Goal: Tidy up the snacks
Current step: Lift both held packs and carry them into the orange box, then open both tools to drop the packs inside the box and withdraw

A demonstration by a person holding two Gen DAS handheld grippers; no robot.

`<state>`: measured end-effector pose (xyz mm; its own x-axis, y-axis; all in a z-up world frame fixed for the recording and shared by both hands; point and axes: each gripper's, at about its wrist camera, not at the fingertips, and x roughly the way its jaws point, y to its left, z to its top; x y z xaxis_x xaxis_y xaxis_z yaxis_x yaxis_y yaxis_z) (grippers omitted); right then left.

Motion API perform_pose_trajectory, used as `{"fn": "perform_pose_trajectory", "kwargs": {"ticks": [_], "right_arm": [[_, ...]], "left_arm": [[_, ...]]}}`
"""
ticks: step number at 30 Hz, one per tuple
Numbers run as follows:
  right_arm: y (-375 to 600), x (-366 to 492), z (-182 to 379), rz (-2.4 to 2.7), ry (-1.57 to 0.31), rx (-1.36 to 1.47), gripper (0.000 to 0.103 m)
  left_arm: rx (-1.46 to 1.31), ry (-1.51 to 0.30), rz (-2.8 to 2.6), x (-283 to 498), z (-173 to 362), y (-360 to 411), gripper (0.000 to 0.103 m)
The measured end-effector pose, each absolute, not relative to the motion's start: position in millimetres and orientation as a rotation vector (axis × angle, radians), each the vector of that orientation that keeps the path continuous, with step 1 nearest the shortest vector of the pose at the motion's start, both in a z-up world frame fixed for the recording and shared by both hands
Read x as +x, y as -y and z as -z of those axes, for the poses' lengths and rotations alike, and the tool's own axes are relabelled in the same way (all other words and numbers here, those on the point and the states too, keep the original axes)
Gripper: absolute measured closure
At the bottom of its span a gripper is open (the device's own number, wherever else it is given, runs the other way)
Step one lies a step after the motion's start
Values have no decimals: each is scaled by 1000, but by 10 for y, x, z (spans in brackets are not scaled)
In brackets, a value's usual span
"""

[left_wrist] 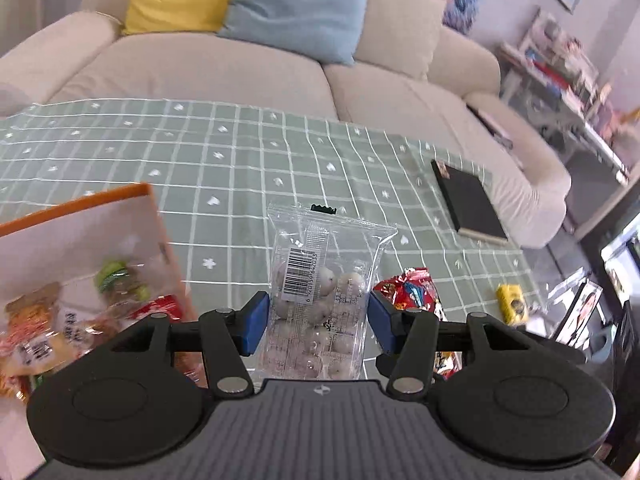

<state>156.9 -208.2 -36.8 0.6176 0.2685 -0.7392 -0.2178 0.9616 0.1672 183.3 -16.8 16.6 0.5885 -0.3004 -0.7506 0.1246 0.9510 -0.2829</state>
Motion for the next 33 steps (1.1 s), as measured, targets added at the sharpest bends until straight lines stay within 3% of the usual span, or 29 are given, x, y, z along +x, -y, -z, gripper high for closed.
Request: {"fn": "perform_pose_trajectory", "kwargs": {"ticks": [16,33], "right_arm": [[907,1465,-234,-560,-738,46,35],[-197,1838,365,-598,-932,-169,35]], "left_arm": [[-298,-880,-35,1406,-409,-1112,42],[-345,-1086,-190,1397,337,-1805,42]]}}
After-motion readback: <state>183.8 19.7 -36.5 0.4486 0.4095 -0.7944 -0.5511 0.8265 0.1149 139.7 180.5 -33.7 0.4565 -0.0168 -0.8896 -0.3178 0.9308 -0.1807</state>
